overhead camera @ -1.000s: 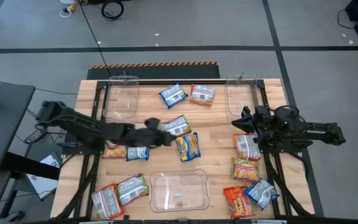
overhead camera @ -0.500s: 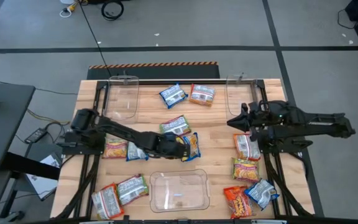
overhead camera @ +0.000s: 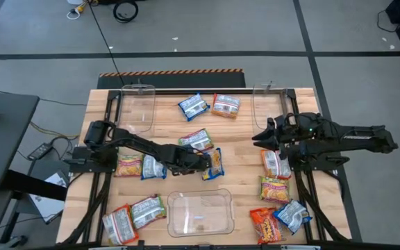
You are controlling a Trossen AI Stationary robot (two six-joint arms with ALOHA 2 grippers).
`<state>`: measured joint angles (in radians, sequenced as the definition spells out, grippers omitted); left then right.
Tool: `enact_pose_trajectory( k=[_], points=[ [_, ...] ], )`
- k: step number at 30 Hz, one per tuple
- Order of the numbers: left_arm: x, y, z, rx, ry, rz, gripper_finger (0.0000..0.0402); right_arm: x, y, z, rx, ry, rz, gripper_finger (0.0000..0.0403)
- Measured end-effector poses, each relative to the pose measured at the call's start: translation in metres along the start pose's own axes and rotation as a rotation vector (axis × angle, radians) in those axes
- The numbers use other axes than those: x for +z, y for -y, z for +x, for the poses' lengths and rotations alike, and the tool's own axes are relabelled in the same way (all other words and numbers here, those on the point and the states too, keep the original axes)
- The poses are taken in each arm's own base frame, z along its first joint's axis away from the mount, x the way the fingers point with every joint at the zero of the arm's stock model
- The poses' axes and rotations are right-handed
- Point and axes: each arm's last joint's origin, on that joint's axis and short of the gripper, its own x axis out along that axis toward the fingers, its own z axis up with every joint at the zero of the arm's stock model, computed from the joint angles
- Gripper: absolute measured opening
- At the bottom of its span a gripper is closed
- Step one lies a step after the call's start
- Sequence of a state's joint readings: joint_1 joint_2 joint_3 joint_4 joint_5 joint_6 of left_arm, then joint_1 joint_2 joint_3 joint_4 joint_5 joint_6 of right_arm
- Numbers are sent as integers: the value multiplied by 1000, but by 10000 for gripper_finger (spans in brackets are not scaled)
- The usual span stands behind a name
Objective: Sort Maruchan noodles
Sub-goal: Put the blue noodle pack into the bottom transparent bin
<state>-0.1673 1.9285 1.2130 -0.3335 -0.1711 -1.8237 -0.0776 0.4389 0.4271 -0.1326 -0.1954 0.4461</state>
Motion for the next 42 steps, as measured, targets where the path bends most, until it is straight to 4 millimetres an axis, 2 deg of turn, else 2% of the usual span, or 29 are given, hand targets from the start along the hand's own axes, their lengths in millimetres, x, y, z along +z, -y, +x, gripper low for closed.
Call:
enact_pose_trajectory(
  k=[6,11,18,23,28,35,38,42],
  points=[
    [1,-28,17,-208,1,-139,213,0,-1,0,15,-8,0,139],
    [-5,-37,18,-288,75,-170,213,-1,-1,0,18,-13,-1,140],
    [3,-36,19,-288,142,-172,213,-1,0,0,-7,-1,-4,138],
    [10,-27,19,-294,156,-125,212,0,0,0,-16,3,-4,138],
    [15,-30,20,-239,135,-122,190,0,1,0,-41,15,3,138],
    [7,-28,28,-276,69,-118,149,1,2,0,-77,35,3,138],
    [4,-27,28,-283,27,-109,151,1,2,0,-82,44,6,138],
    [0,-27,27,-289,3,-100,175,1,2,0,-82,44,7,138]
  ],
)
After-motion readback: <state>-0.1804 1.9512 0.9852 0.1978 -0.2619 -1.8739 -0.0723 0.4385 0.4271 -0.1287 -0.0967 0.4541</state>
